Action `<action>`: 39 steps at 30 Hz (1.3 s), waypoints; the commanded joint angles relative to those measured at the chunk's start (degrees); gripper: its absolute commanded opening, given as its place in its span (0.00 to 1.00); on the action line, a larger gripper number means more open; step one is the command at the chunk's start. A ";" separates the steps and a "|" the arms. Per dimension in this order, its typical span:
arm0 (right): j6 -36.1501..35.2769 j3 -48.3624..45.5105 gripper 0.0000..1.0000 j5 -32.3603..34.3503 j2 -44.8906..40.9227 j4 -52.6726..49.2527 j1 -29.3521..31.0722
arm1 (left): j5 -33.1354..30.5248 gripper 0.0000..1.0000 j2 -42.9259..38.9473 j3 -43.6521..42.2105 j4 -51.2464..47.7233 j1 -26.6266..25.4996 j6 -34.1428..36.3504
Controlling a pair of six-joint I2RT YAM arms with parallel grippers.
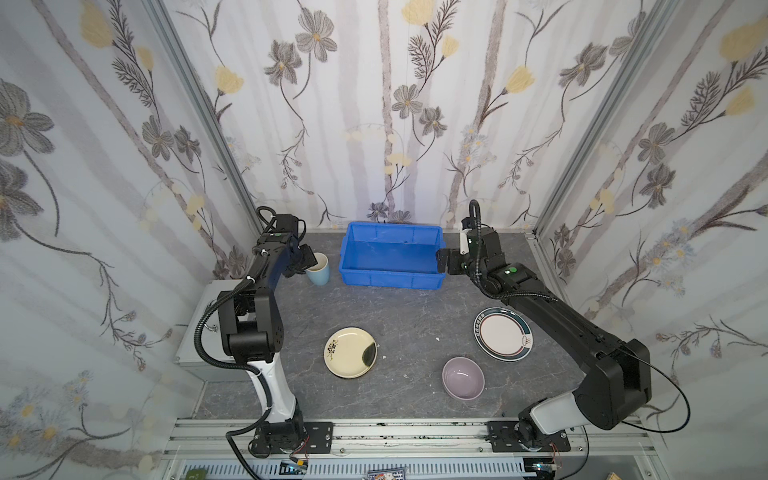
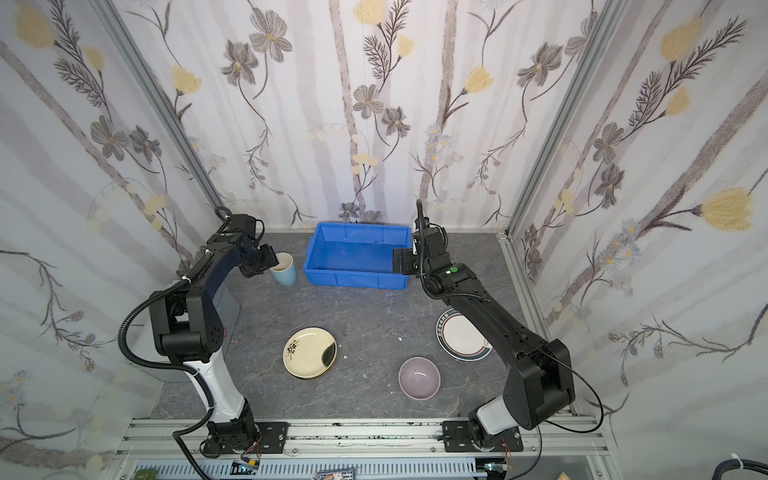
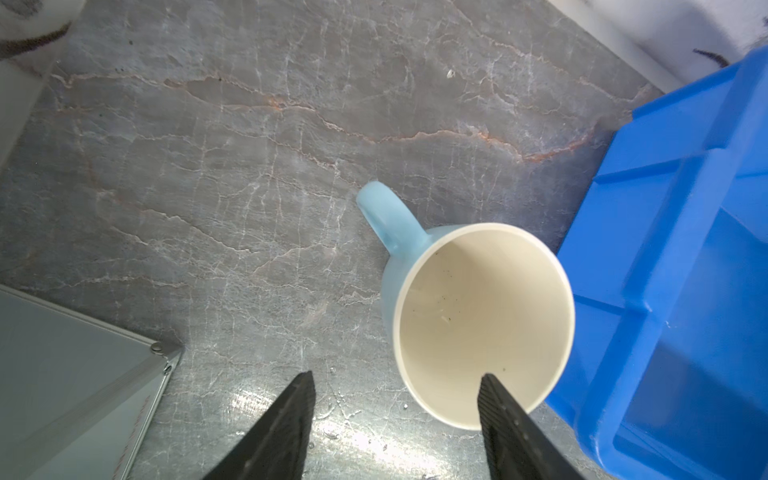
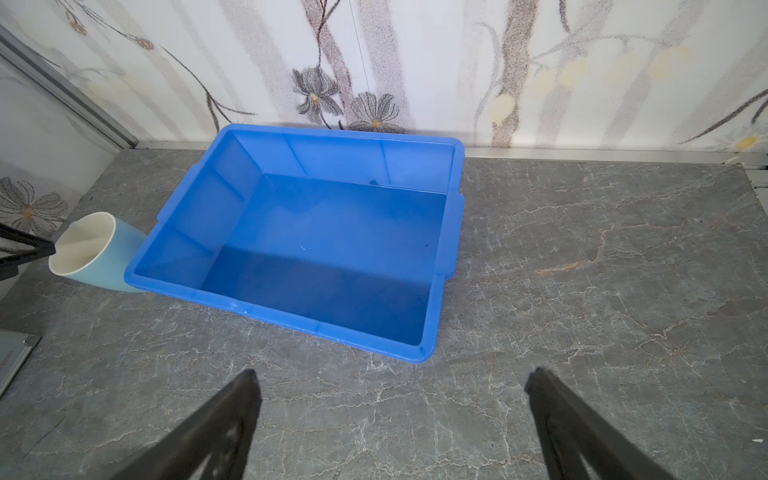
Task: Place the mixed dishes into the plastic bin
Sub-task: 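Reach the left gripper to the light-blue mug while the right arm nears the bin, then close the left gripper on the mug rim and lift it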
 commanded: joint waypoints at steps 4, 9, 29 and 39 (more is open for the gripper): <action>0.31 5.65 1.00 -1.28 3.04 -5.68 2.25 | -1.80 0.65 2.77 2.29 -1.56 0.02 -1.23; -0.66 10.19 1.00 -0.49 6.11 -9.49 6.29 | -2.33 0.65 6.06 5.90 -2.92 0.07 -2.07; -2.60 13.43 1.00 0.16 9.74 -12.04 8.24 | -5.61 0.23 15.68 17.71 -11.93 -1.78 -3.06; -3.71 13.35 1.00 0.52 9.28 -13.05 8.13 | -7.11 0.00 17.84 21.71 -15.37 -2.14 -4.20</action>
